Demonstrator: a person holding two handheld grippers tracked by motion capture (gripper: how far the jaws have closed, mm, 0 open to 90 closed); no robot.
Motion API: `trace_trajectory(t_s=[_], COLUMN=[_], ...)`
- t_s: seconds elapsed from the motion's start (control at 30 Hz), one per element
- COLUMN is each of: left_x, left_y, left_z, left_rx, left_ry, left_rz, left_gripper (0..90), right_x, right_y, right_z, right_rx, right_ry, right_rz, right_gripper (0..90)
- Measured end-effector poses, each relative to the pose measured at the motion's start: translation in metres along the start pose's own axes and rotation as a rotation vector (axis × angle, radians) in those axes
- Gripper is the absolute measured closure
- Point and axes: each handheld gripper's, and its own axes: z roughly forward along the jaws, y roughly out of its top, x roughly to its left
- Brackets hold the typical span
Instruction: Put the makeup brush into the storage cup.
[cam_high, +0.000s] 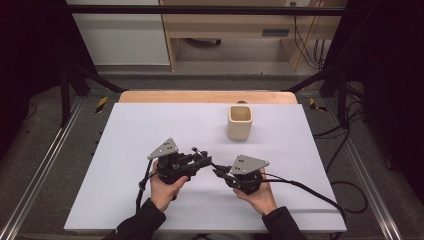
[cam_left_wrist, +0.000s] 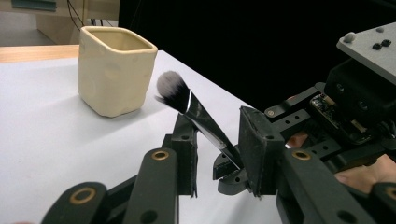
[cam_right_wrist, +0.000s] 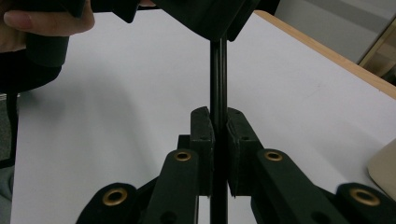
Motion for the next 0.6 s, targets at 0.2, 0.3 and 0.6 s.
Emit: trace_trajectory(t_s=[0.2, 0.3, 0.6], left_x=[0.0003, -0.0009, -0.0053], left_y=[-0.0009, -0.001, -0.0016], left_z=[-0.0008, -0.0007, -0.0003], left_rx=[-0.007, -0.007, -0.002], left_ry=[0.008, 0.004, -0.013], left_rz=[-0.009, -0.005, 0.006], left_gripper=[73.3, 74.8, 82.2], right_x=[0.0006, 0.001, 0.0021], right_y=[-0.0007, -0.0012, -0.0035], right_z=[0.0017, 0.0027, 0.0075], right_rx=[0.01, 0.012, 0.036], right_ry=[0.002, 0.004, 0.009], right_rz=[-0.004, -0.001, 0.007], right_gripper=[83.2, 83.1, 82.7])
